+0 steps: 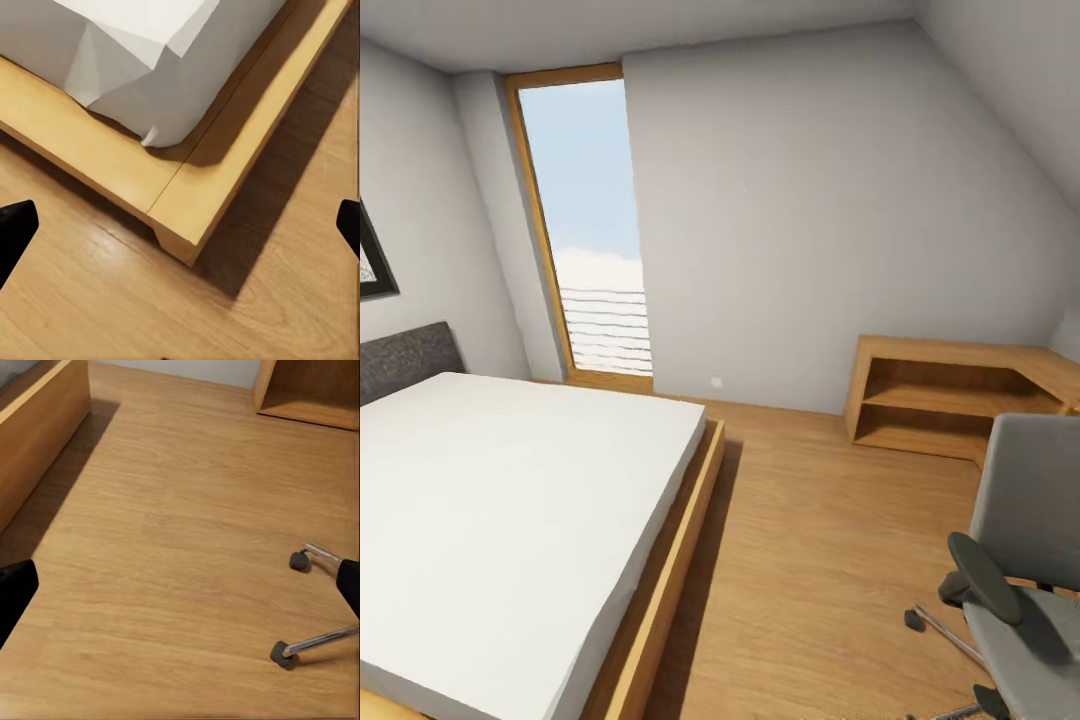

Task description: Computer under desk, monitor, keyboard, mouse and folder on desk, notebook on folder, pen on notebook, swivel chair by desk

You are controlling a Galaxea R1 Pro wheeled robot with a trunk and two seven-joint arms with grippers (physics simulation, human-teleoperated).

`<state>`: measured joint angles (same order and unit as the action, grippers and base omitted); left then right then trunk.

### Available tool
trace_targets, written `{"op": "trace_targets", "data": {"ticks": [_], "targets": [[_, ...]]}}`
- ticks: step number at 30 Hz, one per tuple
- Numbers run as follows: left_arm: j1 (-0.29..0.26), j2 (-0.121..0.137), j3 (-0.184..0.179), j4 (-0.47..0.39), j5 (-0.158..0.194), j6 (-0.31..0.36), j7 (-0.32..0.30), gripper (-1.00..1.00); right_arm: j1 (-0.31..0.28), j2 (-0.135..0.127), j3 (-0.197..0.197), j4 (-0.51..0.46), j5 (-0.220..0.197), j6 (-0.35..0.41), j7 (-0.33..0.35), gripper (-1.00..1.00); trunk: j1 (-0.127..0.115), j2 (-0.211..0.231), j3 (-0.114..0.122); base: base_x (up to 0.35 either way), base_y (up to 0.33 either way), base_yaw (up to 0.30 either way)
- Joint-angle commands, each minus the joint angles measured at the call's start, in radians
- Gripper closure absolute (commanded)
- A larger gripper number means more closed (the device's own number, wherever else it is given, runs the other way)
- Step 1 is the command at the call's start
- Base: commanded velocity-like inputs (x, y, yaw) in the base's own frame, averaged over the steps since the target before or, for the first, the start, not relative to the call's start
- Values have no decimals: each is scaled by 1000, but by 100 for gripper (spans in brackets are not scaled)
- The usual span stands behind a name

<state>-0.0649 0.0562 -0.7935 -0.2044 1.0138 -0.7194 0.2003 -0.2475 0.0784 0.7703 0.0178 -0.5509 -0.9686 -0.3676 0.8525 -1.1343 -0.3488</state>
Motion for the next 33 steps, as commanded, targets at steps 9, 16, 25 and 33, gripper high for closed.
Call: {"op": "trace_targets", "data": {"ticks": [9,16,25,33], "targets": [[-2,6,-7,-47,3,142,52,-100,-1,5,7,-2,-4,24,-5,-100,0,-1,4,0,0,-243],[-2,5,-6,-23,6,190,54,-100,-1,4,5,-19,-7,42,-5,-100,0,-1,8,0,0,-243],[-2,3,-8,10,3,193,54,-100,-1,2,3,-27,-9,47,-5,-100,0,-1,13,0,0,-222],[-3,-3,-10,15,0,193,55,-100,-1,1,4,-27,-8,48,-5,-100,0,-1,14,116,0,-64]]}}
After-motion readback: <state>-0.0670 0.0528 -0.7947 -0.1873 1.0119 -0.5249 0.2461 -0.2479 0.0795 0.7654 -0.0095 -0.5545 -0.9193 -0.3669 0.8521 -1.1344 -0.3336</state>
